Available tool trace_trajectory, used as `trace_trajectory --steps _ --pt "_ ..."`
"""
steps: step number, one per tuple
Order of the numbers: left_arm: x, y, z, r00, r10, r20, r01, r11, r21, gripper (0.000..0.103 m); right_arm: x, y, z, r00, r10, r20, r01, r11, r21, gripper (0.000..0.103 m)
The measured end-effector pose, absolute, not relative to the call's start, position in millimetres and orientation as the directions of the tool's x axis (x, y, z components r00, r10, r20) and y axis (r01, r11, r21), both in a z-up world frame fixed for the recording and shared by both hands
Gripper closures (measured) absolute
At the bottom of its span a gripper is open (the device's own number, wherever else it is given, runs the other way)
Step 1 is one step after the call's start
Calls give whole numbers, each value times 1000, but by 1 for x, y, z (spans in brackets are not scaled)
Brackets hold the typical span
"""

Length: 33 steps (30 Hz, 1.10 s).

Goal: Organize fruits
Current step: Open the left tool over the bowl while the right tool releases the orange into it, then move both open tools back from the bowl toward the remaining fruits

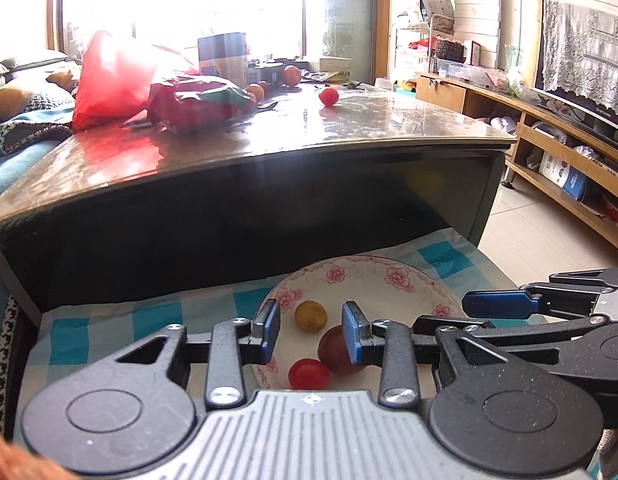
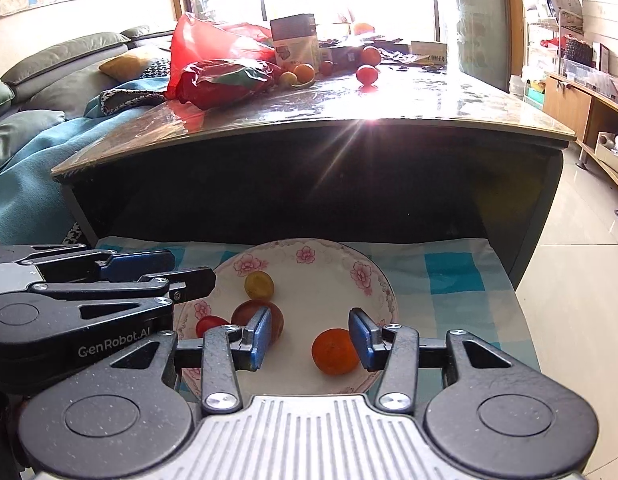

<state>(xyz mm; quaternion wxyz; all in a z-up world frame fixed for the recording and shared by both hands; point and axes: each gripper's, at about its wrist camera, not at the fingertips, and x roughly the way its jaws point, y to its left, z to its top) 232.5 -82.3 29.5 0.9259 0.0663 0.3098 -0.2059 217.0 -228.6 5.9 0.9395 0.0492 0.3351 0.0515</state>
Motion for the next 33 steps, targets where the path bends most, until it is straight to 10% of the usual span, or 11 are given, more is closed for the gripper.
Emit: trace_trajectory --steps 33 --pt "114 -33 3 619 -246 -745 447 891 77 61 114 -179 -14 645 188 -741 -169 980 102 63"
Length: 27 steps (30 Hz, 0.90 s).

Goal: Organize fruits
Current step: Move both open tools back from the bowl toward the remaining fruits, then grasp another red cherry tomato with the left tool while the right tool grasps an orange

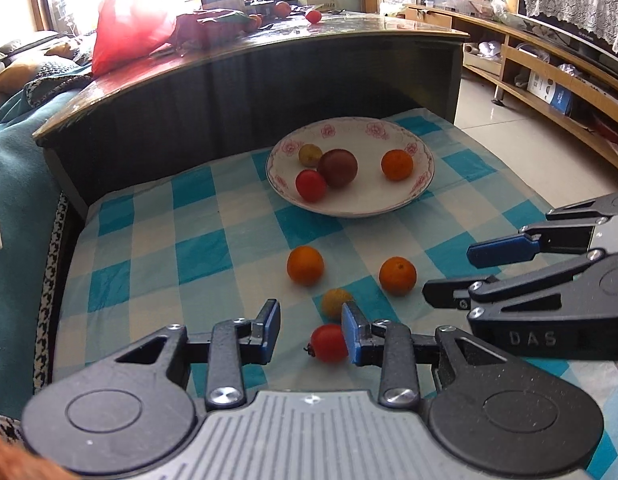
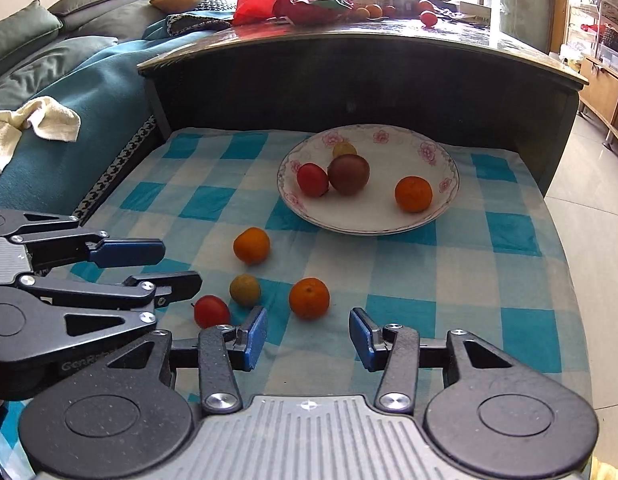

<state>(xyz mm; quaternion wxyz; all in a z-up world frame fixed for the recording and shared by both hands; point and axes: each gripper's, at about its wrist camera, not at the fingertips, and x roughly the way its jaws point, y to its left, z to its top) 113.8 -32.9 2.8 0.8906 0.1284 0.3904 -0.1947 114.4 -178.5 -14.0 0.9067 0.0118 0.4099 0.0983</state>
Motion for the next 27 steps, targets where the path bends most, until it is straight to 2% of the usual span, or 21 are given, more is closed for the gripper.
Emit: trace_trajectory --steps 7,11,23,27 --pt "113 -31 -14 586 -271 -764 492 868 70 61 125 -186 -30 622 171 -764 -157 983 93 63" --pt "115 -33 -21 570 -297 -766 522 851 57 60 131 -180 -32 623 198 -757 -193 976 96 60" --pt "125 -39 -42 537 -327 -778 554 832 33 59 161 -164 -46 595 227 -771 -242 965 98 60" --pt "125 -42 -44 538 -318 -781 559 828 48 59 162 -161 -49 590 215 -778 -248 966 79 66"
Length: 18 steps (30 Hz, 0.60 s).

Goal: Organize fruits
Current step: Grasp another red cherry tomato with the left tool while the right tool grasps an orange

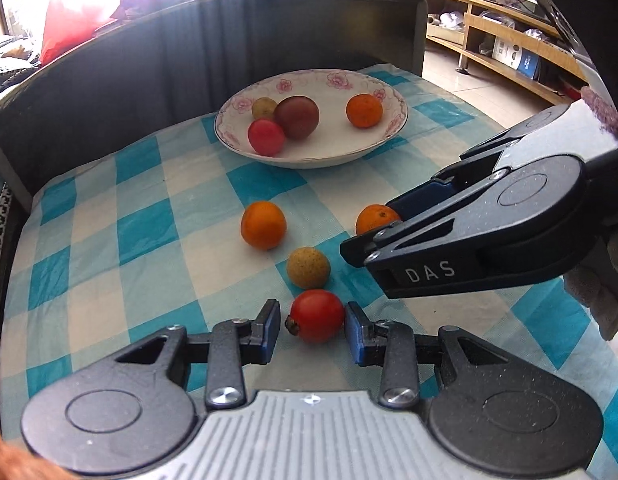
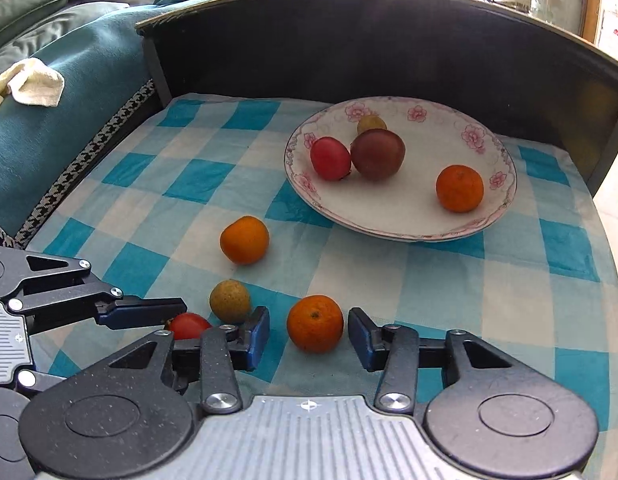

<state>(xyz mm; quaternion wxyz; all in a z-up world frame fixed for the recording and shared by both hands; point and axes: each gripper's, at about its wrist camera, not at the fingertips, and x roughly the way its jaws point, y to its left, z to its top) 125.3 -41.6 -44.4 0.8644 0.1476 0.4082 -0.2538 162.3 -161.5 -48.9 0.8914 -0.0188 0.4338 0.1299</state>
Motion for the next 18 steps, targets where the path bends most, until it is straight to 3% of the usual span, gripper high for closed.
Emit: trace_trajectory --steps 5,18 --pt "127 -43 -44 543 -315 -778 548 835 45 60 163 -162 -48 587 193 -786 -241 969 58 79" --pt "127 -42 -39 557 -309 -771 544 837 58 64 155 -168 -43 601 114 -791 -211 977 -20 80"
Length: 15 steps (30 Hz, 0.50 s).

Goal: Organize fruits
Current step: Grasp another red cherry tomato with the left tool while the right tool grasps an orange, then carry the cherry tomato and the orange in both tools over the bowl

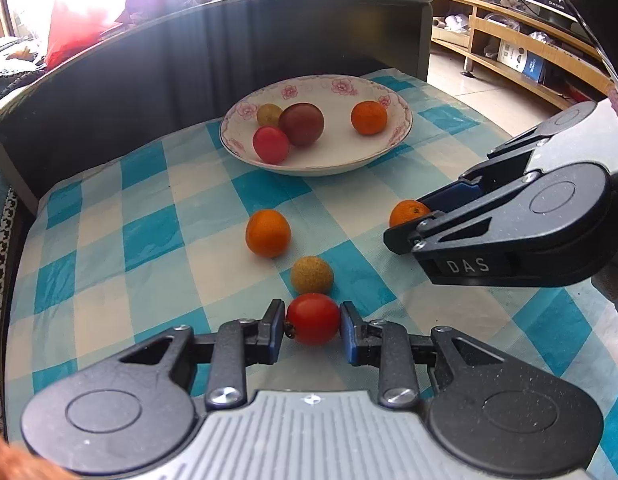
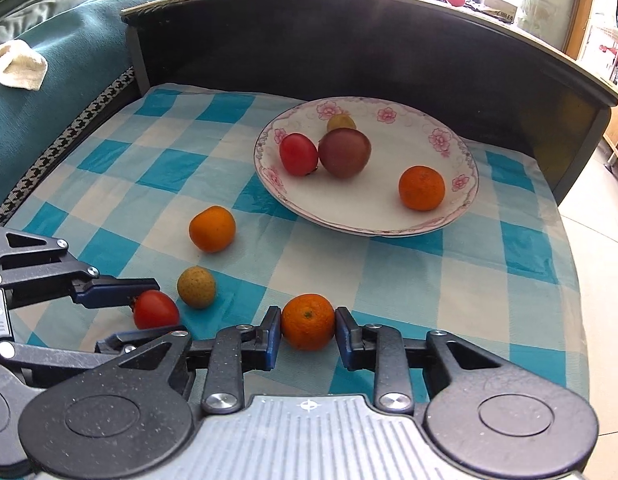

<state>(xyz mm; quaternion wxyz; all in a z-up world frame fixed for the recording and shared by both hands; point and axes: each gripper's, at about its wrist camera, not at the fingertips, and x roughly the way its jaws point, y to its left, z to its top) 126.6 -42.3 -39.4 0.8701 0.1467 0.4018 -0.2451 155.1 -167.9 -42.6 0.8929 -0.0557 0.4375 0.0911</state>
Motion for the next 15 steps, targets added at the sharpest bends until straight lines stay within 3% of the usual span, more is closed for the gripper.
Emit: trace_trajectory --steps 15 --pt "129 -37 -32 576 -310 -757 529 847 56 64 145 -175 -37 605 113 -788 -217 976 -27 80"
